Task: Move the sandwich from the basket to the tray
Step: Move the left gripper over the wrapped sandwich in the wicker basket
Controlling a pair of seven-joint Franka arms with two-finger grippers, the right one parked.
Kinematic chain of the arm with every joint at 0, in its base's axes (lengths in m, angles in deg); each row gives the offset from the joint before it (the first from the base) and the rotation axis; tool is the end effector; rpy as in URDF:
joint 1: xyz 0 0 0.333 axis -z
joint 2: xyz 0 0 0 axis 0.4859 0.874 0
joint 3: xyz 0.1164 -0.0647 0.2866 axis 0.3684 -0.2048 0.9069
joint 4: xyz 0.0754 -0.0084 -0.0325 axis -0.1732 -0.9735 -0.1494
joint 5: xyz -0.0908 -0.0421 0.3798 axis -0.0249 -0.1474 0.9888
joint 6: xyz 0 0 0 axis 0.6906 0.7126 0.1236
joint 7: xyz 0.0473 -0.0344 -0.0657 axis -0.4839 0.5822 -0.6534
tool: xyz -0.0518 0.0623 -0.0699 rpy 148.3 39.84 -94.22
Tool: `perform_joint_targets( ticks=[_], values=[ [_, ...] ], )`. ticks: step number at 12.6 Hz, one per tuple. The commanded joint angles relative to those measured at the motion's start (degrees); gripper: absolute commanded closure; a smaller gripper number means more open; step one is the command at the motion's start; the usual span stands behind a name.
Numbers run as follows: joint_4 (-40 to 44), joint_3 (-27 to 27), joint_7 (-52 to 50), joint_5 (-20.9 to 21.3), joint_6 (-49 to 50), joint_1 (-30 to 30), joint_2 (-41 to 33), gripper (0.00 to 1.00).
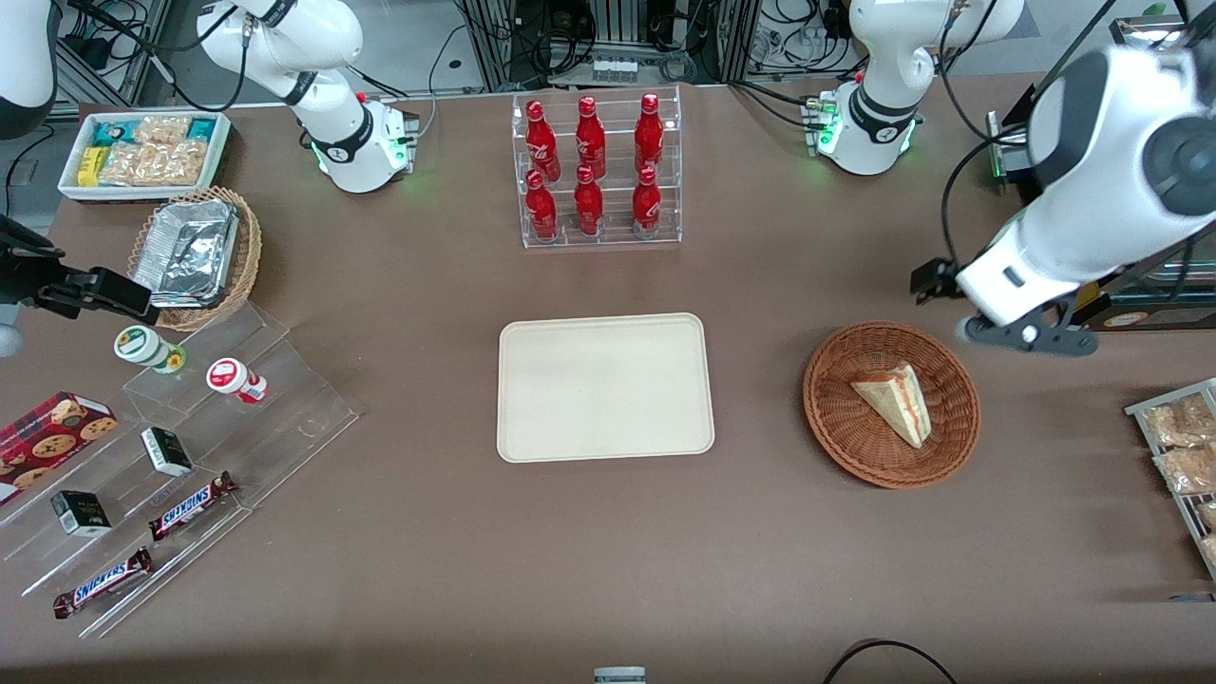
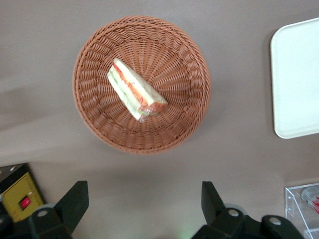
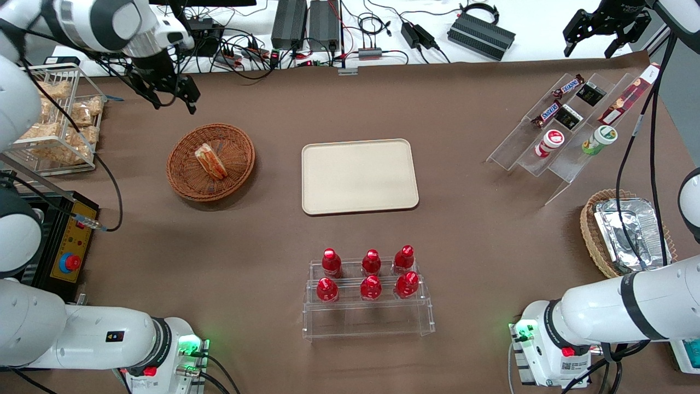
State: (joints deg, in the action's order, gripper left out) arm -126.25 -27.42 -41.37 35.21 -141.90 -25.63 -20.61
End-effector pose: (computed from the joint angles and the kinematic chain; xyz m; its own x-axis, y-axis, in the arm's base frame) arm 0.5589 -0.0954 0.4881 0.9703 -0.1815 -0.1598 -0.1863 -0.9824 -0.0153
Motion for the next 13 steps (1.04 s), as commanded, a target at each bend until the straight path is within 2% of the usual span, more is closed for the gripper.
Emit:
perform_joint_targets(
  ticks=[1, 5, 9, 13],
  values=[
    [-2.8, 0.3, 0.8, 0.2, -7.1, 0.4, 4.1, 0.00],
    [-3.4, 0.5, 0.8, 0.6, -12.9, 0.3, 9.5, 0.00],
    [-6.3, 0.8, -1.7, 0.5, -16.2, -0.1, 8.9, 0.00],
    [-8.5, 0.9, -19.3, 0.5, -18.1, 0.0, 7.8, 0.00]
  ],
)
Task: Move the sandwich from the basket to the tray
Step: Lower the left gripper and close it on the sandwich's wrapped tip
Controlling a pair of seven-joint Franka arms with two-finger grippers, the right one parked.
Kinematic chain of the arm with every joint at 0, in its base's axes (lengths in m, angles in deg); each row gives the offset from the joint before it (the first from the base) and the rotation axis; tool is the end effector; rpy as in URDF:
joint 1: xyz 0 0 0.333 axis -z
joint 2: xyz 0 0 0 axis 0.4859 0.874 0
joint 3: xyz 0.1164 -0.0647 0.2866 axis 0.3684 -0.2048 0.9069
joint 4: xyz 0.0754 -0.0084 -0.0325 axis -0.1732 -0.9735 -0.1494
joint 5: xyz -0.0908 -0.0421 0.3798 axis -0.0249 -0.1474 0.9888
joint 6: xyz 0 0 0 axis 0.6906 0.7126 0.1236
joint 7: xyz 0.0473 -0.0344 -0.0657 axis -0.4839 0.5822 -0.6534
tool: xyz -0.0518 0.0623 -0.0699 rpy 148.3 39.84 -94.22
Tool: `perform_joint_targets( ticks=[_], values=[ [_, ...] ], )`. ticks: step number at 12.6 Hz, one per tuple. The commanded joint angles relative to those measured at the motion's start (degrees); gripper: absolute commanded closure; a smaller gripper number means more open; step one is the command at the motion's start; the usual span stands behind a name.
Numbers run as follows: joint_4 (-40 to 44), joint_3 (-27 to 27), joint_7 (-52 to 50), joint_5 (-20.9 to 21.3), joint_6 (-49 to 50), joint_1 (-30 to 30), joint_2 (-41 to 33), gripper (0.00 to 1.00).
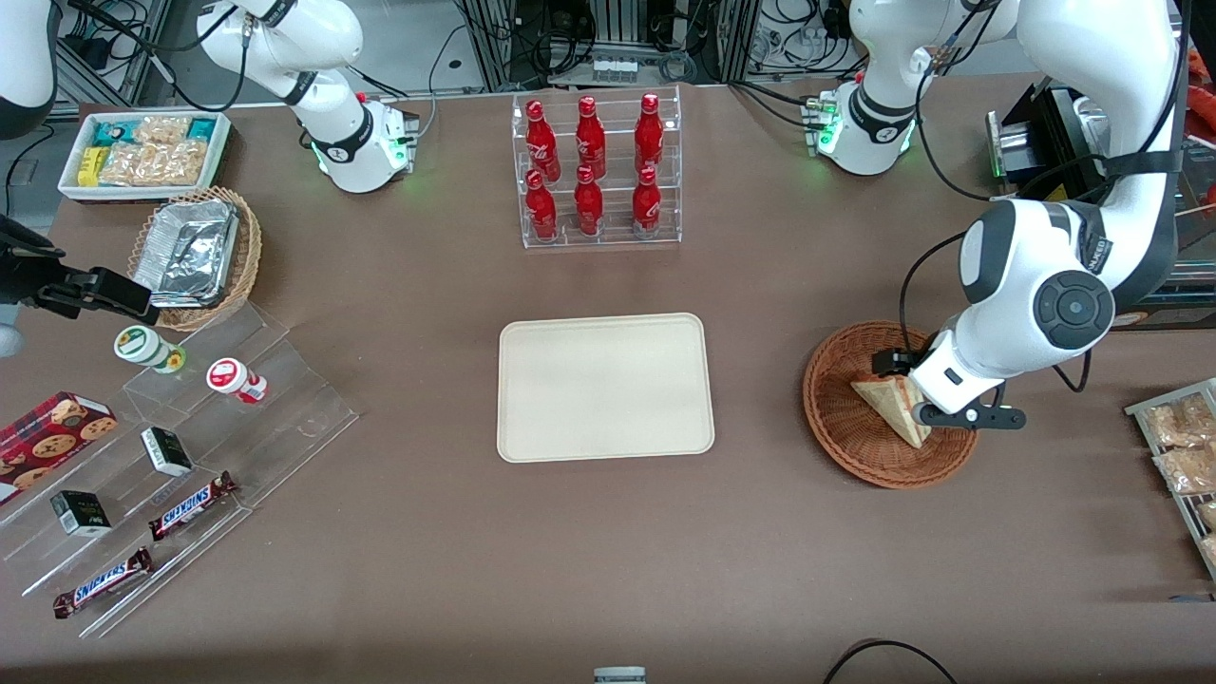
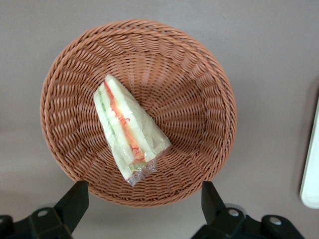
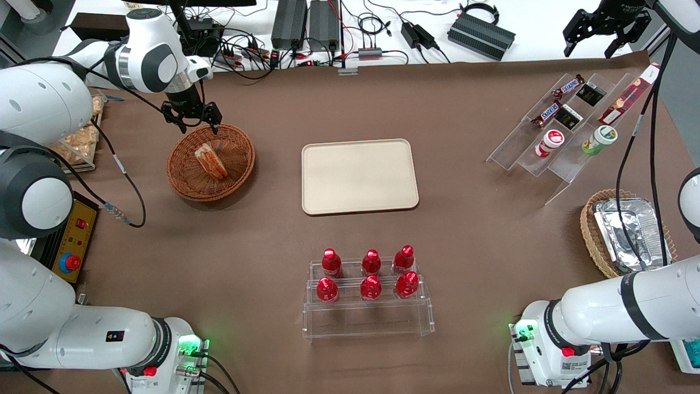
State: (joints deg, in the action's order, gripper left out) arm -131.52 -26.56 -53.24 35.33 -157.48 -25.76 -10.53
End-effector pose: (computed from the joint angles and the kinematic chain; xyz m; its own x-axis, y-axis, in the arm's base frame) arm 0.5900 -0.0900 0.3631 0.9878 0.0342 -0.1520 0.0300 -0.9991 -0.0297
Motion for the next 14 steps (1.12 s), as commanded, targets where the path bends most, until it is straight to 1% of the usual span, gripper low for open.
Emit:
perform_joint_targets(
  ticks=[1, 2, 3, 4, 6, 8, 10, 12, 14],
  values=[
    [-5.5, 0.0, -12.6, 0.4, -5.4, 0.1, -3.0, 0.00],
    [-8.2, 0.0, -18.8, 0.4, -8.5, 0.0, -4.4, 0.00],
    [-11.0, -0.1, -21.1, 0.4, -11.6, 0.0, -5.9, 0.00],
    [-13.5, 0.1, -21.9, 0.0, -14.3, -0.1, -7.4, 0.00],
    [-15.6, 0.3, -23.2, -0.4, -15.4, -1.4, -8.5, 0.00],
    [-16.1, 0.3, -27.4, -0.3, -17.1, -1.5, -8.2, 0.00],
    [-17.7, 0.3, -28.3, -0.3, -20.2, -1.8, -7.5, 0.00],
    [-17.8, 0.3, -30.9, -0.4, -22.7, -1.8, -5.4, 0.00],
    [-17.8, 0.3, -31.3, -0.4, -24.8, -1.8, -3.5, 0.00]
  ],
)
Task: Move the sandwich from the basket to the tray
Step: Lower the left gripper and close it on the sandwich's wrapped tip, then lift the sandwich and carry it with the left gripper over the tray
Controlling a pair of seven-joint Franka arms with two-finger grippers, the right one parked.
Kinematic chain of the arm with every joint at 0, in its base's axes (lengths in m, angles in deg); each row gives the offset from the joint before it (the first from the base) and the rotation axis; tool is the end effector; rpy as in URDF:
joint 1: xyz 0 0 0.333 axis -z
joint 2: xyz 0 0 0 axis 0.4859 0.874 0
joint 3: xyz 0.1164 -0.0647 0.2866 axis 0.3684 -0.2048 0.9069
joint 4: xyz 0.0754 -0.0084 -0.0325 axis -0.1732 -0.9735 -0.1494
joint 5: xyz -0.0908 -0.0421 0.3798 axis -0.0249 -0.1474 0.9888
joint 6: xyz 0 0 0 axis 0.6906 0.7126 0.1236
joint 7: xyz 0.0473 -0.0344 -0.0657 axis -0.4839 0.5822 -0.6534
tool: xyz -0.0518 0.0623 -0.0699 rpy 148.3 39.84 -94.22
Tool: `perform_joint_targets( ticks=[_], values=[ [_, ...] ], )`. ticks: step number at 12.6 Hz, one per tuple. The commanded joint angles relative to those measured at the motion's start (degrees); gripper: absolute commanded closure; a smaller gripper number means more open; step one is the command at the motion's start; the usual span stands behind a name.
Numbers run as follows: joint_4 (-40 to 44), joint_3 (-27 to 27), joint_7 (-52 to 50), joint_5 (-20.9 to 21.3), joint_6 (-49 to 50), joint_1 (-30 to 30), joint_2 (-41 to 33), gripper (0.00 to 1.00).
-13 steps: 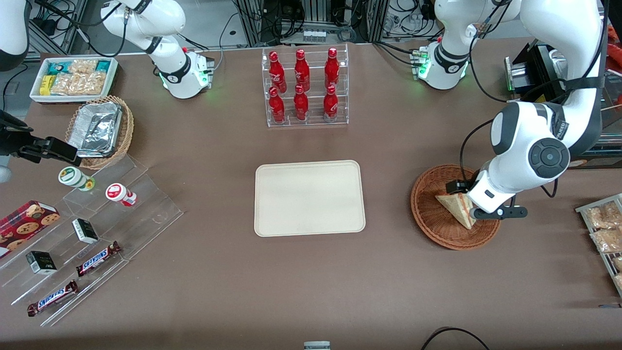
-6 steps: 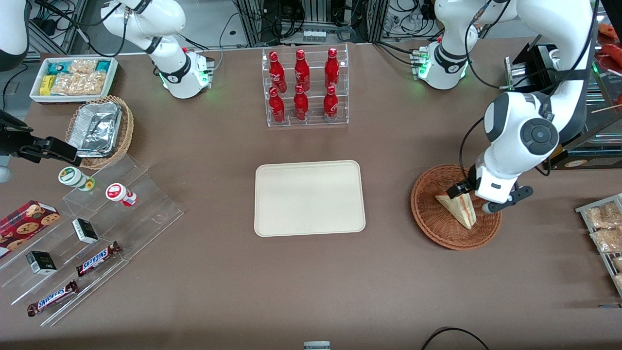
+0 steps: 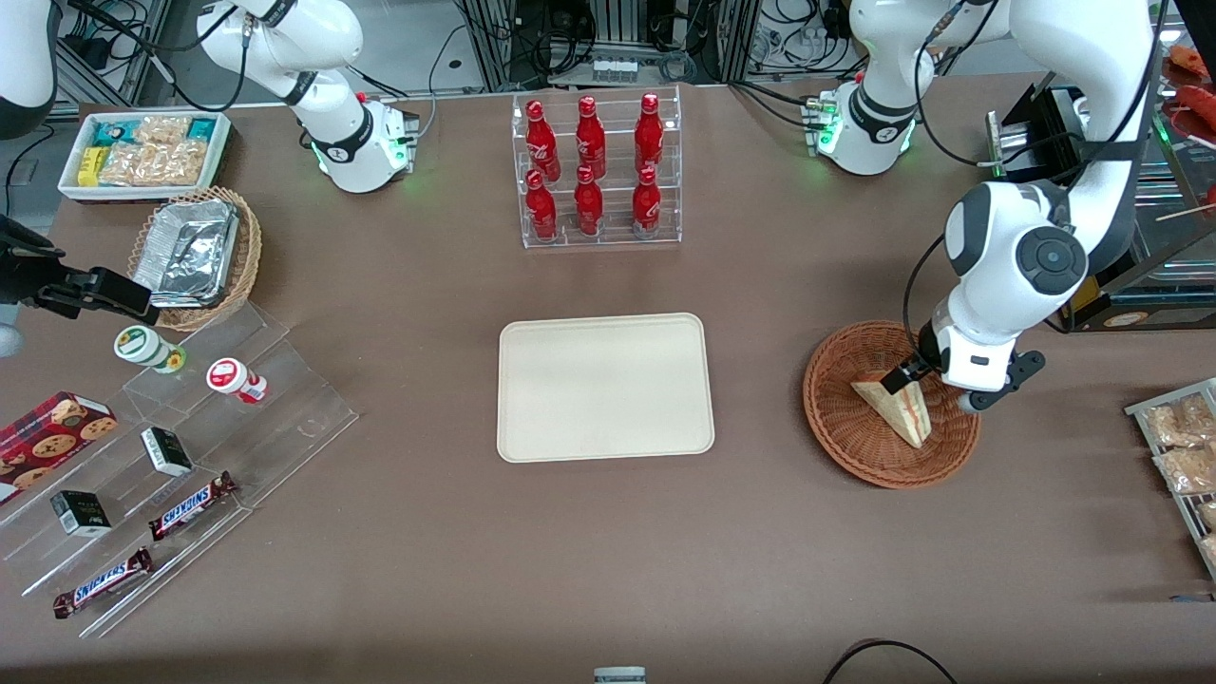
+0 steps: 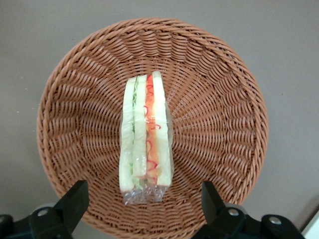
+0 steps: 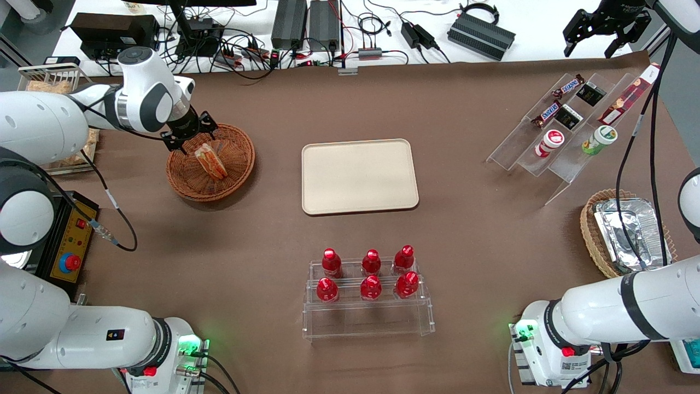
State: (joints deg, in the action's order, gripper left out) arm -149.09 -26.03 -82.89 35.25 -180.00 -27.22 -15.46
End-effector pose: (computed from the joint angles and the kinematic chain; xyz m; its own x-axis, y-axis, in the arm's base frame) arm 0.5482 -0.0677 0.3119 0.8370 0.5471 0.0146 0.5470 -0.8371 0.0082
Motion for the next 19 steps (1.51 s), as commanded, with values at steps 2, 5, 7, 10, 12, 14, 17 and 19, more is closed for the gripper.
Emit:
perform_joint_targets(
  ticks=[2, 5, 7, 10, 12, 14, 17, 19],
  values=[
    [-0.2, -0.2, -1.7, -0.2, -5.1, -0.4, 4.1, 0.00],
    [-0.2, -0.2, -1.7, -0.3, -6.7, -0.4, 6.3, 0.00],
    [-0.2, 0.0, -1.8, -0.3, -6.7, -0.4, 7.2, 0.26],
    [0.0, 0.0, -0.9, 0.3, -4.6, -0.4, 6.8, 1.00],
    [0.9, 0.0, -0.3, 0.7, -1.3, -0.4, 5.7, 1.00],
    [4.0, -0.2, 3.3, 1.1, 4.5, 0.2, 4.8, 1.00],
    [11.3, -0.9, 8.3, 1.0, 15.2, 1.7, 4.5, 1.00],
    [14.2, -1.1, 8.7, 1.0, 17.6, 6.2, 5.6, 1.00]
  ],
)
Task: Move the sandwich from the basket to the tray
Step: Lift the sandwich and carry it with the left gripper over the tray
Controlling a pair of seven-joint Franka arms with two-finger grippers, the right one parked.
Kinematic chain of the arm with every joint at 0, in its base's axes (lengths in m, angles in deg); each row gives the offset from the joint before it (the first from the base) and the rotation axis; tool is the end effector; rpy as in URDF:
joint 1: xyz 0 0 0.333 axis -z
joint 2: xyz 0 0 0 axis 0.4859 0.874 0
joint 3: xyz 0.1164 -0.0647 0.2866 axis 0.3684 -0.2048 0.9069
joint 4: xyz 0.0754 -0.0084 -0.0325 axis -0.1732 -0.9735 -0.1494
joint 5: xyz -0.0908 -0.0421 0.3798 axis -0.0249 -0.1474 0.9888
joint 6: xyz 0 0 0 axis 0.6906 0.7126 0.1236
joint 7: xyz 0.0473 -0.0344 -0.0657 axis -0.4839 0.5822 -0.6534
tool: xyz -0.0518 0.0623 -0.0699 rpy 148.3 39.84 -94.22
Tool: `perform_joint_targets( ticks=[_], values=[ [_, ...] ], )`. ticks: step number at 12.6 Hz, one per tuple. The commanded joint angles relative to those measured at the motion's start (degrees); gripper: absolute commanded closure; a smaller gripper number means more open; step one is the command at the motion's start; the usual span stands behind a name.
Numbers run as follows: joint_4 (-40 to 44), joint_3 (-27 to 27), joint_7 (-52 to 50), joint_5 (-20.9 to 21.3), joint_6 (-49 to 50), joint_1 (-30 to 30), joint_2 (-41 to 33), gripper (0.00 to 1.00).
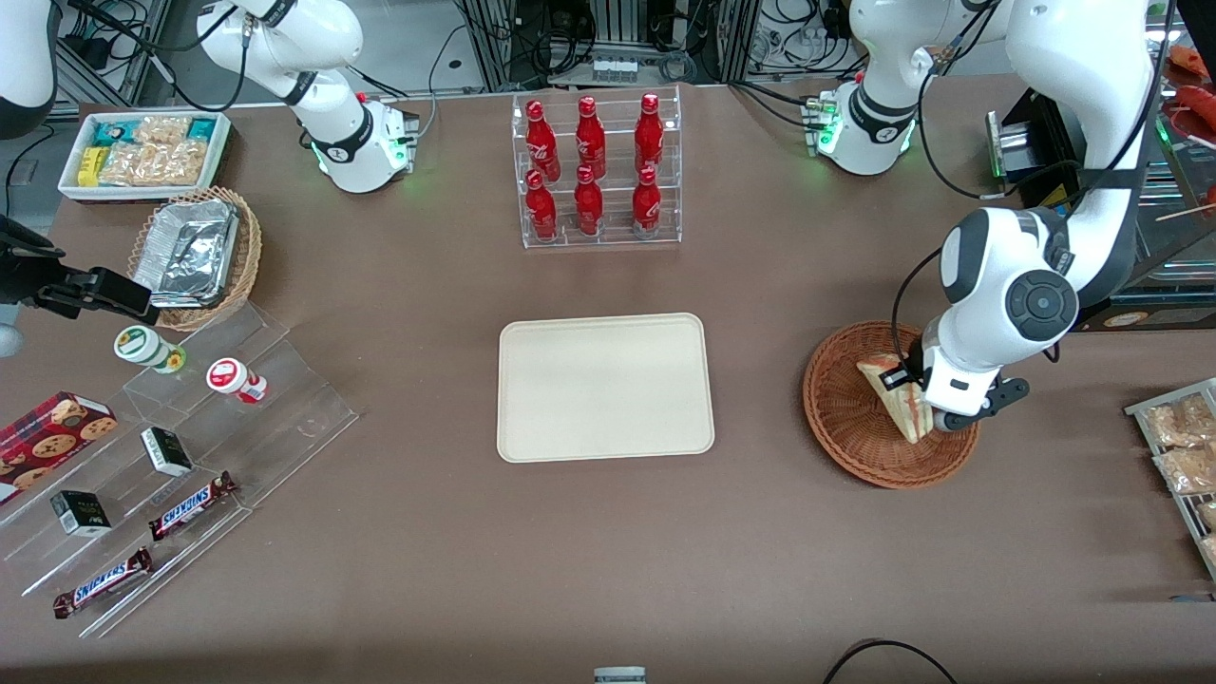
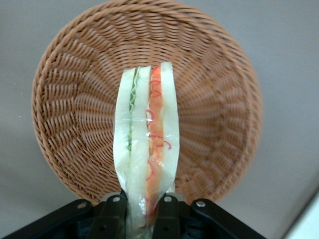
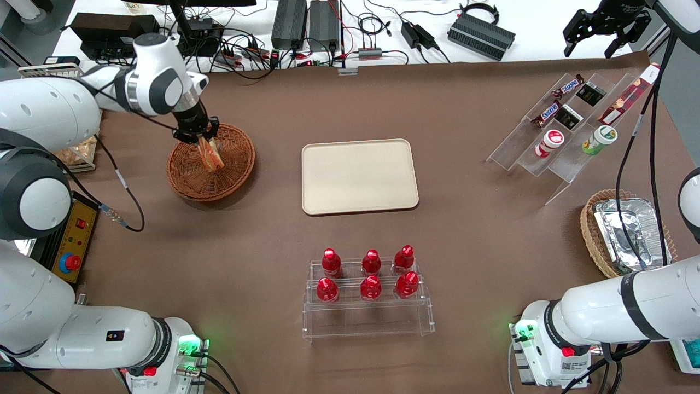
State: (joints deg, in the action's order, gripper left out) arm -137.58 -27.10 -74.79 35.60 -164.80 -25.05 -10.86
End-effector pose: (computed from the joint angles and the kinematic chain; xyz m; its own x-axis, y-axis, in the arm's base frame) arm 0.5741 -0.1014 0.3301 0.9214 0.3737 -0.1070 0.3681 -0.9273 -0.0685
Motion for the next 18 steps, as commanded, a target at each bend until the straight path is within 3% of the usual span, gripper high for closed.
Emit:
perform_joint_targets(
  ticks=[1, 5, 10, 18],
  values=[
    [3.0, 0.0, 1.6, 0.7, 3.1, 6.2, 1.0, 1.00],
    [8.5, -1.5, 1.1, -0.9, 4.8, 14.4, 4.8, 1.00],
    [24.4, -1.4, -11.2, -0.6, 7.4, 26.9, 17.8, 1.00],
    [38.3, -1.3, -23.0, -0.4, 7.5, 36.2, 30.1, 1.00]
  ],
)
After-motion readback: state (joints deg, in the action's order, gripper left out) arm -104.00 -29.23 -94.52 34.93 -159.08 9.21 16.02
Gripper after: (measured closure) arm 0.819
